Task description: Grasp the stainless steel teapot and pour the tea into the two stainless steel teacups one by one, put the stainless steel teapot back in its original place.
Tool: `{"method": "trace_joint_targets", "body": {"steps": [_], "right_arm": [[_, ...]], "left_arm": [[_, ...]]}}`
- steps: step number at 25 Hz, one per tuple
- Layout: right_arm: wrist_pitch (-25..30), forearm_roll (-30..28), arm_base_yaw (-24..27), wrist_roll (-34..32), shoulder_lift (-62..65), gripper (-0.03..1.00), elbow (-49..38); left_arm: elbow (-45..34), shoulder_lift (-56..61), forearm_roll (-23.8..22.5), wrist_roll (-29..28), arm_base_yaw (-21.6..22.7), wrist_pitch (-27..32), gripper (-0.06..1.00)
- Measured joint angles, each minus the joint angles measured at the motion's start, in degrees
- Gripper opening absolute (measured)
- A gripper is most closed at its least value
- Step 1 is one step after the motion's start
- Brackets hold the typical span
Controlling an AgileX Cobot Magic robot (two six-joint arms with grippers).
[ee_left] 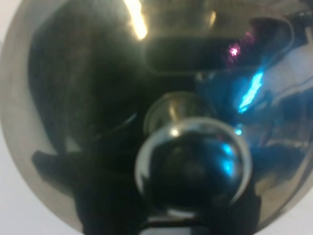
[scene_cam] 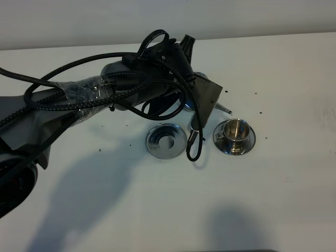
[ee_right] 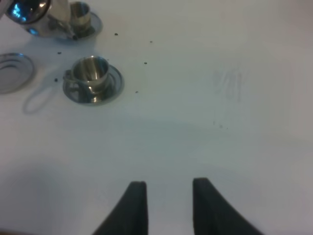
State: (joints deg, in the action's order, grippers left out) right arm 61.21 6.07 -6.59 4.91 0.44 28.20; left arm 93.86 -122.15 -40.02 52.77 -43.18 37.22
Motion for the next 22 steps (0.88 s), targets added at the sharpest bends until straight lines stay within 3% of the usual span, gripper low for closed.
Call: {"method": "trace_joint_targets", "body": {"steps": [7, 16, 22], "right_arm": [[0.0, 0.0, 0.0, 0.0, 0.0, 0.22, 0.0], [0.0, 0.0, 0.0, 0.0, 0.0, 0.22, 0.0], [0.0, 0.0, 0.0, 0.0, 0.0, 0.22, 0.0]], "left_arm": [[0.0, -0.61, -0.21, 0.96, -0.54, -1.24, 0.22], [0.0, -2.27, -5.84, 0.96, -1.79, -1.31, 0.22], [0.0, -2.34, -6.75, 0.96, -1.9, -1.58, 0.22]]}}
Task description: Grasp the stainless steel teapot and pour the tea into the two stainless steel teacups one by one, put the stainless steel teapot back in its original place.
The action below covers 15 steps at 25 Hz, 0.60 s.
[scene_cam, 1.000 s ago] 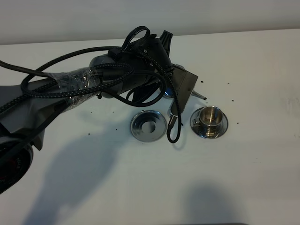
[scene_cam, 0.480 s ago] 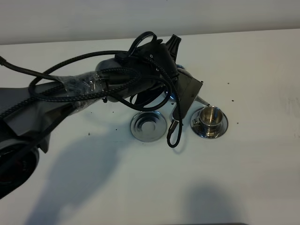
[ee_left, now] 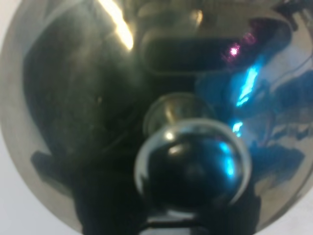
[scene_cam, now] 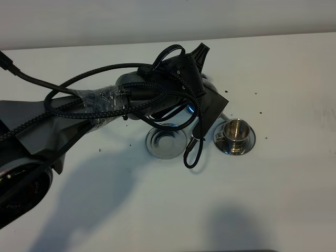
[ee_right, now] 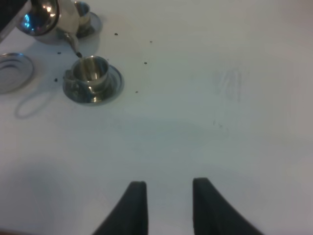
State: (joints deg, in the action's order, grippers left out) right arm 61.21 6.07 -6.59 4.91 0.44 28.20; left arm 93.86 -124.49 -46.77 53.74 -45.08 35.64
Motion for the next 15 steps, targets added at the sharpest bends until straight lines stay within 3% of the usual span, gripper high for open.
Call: {"method": "trace_joint_targets", "body": {"steps": [15], "right_arm": [[0.0, 0.0, 0.0, 0.0, 0.0, 0.22, 0.0]], "left_arm": [[0.0, -1.03, -2.28, -0.14, 0.0, -1.34, 0.22]]}}
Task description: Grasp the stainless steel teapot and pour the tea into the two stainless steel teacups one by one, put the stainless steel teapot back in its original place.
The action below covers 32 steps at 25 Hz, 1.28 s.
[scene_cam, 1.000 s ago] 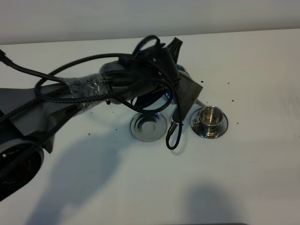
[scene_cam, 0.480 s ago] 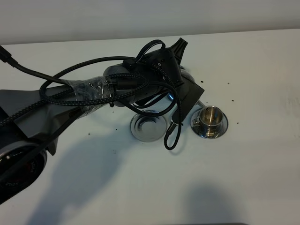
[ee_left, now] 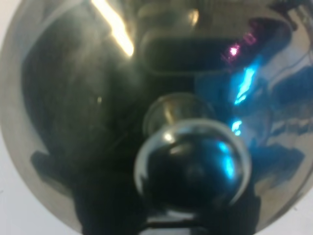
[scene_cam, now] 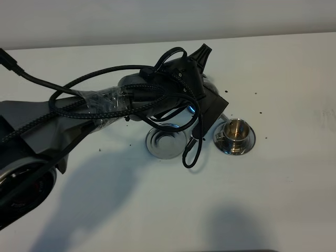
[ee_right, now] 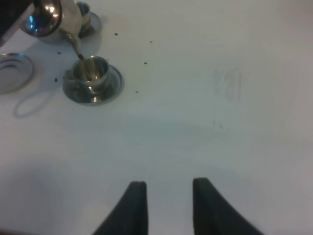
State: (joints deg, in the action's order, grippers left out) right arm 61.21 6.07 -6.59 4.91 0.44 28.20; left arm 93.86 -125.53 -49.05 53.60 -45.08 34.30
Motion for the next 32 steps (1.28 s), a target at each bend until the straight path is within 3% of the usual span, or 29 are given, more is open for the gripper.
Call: {"method": "trace_joint_targets", "body": {"steps": [18, 32], "right_arm": [[0.0, 0.0, 0.0, 0.0, 0.0, 0.22, 0.0], [0.0, 0.0, 0.0, 0.0, 0.0, 0.22, 0.0]], "left_arm": [[0.0, -0.18, -4.34, -1.39, 0.0, -2.92, 0.22], [0.0, -0.18, -10.87, -1.74, 0.0, -5.72, 0.22]]}}
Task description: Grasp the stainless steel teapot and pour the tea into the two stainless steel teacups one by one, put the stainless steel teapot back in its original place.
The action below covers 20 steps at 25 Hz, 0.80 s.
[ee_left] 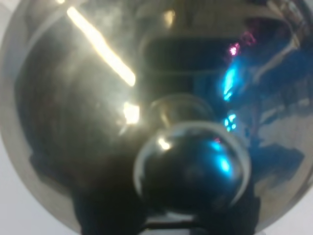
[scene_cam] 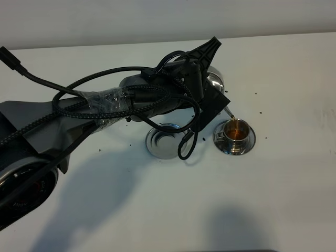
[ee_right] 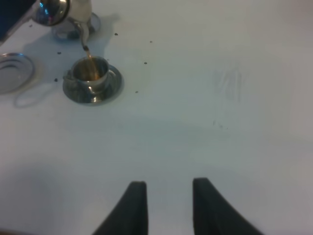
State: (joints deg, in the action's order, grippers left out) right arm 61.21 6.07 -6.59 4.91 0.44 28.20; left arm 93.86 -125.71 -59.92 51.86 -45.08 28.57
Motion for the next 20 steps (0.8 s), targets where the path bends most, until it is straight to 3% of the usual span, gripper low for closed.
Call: {"method": "trace_joint_targets", "body": {"steps": [20], "right_arm": [[0.0, 0.0, 0.0, 0.0, 0.0, 0.22, 0.0]], "left_arm": [[0.0, 0.0, -3.68, 0.12, 0.0, -1.6, 0.22]]}}
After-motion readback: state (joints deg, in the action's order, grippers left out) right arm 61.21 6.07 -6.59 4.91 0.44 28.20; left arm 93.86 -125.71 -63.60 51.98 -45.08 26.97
